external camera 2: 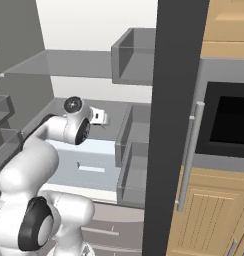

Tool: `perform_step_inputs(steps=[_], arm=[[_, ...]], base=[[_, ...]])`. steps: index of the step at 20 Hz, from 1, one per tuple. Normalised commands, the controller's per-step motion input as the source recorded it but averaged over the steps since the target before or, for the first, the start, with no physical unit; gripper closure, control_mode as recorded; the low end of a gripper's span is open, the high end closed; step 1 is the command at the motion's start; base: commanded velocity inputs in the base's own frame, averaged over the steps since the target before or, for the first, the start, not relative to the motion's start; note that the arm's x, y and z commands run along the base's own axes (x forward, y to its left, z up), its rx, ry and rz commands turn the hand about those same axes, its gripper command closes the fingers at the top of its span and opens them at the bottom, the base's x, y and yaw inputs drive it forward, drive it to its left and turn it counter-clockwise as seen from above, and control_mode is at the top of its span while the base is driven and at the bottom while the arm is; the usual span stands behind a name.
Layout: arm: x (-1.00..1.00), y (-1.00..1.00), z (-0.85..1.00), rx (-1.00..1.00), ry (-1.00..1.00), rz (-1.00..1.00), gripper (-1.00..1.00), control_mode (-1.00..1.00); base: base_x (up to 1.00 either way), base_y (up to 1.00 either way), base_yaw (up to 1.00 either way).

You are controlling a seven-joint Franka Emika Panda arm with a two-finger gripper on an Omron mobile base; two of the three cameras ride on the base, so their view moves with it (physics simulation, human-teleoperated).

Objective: Gather the mushroom and bell pepper from the fridge and place them on a tray on the dining counter. Then gather the fishs from the fridge and place them on the other tray.

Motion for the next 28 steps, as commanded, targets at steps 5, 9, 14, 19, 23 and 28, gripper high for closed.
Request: perform_step_inputs(steps=[5,9,14,19,23,28], arm=[[0.38,0.00,-0.07,0.00,0.02,0.00,-1.00,-1.00],[0.33,0.00,-0.19,0.00,0.00,0.00,-1.00,-1.00],[0.33,0.00,-0.16,0.00,0.00,0.00,-1.00,-1.00],[0.36,0.00,-0.08,0.00,0.00,0.00,-1.00,-1.00],[0.30,0.00,-0.05,0.00,0.00,0.00,-1.00,-1.00],[0.24,0.02,0.00,0.00,0.07,0.00,-1.00,-1.00]], base=[[0.00,0.00,0.00],[0.00,0.00,0.00],[0.00,0.00,0.00],[0.00,0.00,0.00],[0.00,0.00,0.00],[0.00,0.00,0.00]])
